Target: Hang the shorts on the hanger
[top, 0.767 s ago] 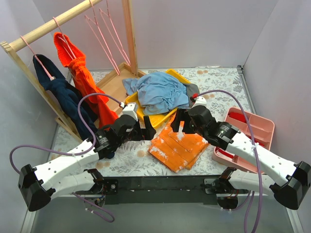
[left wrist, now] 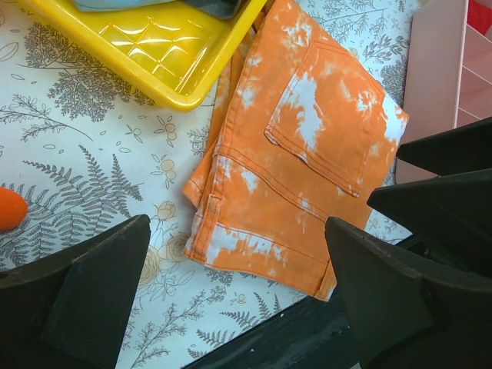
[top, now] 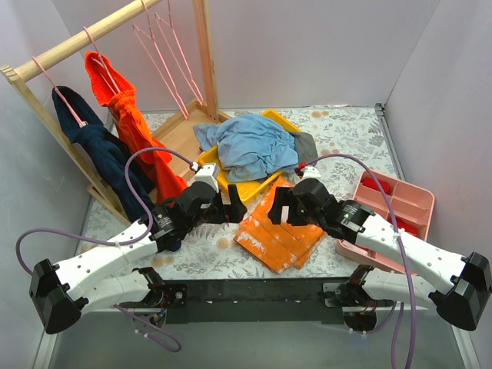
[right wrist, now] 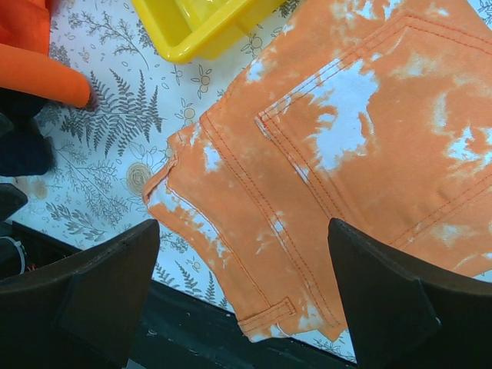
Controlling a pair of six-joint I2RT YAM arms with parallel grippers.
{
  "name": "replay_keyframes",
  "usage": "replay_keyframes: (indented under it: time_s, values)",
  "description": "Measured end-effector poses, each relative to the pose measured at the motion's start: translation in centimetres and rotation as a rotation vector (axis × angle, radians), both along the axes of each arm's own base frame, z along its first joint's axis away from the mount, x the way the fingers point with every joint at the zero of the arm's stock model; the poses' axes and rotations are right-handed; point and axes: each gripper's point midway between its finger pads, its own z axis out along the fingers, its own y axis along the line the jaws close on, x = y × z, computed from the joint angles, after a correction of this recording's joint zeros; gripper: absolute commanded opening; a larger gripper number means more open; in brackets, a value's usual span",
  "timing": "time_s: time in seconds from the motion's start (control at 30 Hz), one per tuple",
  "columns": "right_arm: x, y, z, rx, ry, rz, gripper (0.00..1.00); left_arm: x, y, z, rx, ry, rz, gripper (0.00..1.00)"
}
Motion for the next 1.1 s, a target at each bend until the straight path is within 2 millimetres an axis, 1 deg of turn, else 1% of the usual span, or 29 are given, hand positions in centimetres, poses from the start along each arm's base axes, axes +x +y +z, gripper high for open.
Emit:
replay_keyframes:
  time_s: [0.33,0.47,0.63,0.7,0.8,0.87,0.97,1.1]
  values:
    - [-0.2,-0.2,-0.5,-0.01,0.009,-0.001,0.98,0.0,0.0,0.0,-0.001,0.0,0.0,0.98]
    - [-0.7,0.3,-0.7,-0.004,0.022,0.011,0.98,0.0,0.0,0.0,-0.001,0.0,0.0,0.98]
    - [-4.0,2.8,-2.6,-0.029,0.087,0.107,0.99,0.0,0.0,0.0,0.0,0.002,-0.001,0.98]
    - [-5.8,4.0,-3.9,-0.036,0.125,0.154,0.99,0.0,0.0,0.0,0.0,0.002,0.0,0.98]
    - [-8.0,5.0,-5.5,-0.047,0.175,0.204,0.99,0.0,0.0,-0.1,0.002,0.004,0.0,0.98]
    - [-9.1,5.3,-6.4,-0.053,0.206,0.225,0.98,-0.1,0.1,-0.2,0.008,0.009,0.0,0.98]
    - [-9.4,5.6,-7.3,-0.057,0.227,0.229,0.98,-0.2,0.2,-0.4,0.012,0.012,-0.001,0.98]
    - [-8.9,5.6,-8.6,-0.073,0.247,0.206,0.99,-0.2,0.2,-0.4,0.016,0.016,-0.002,0.98]
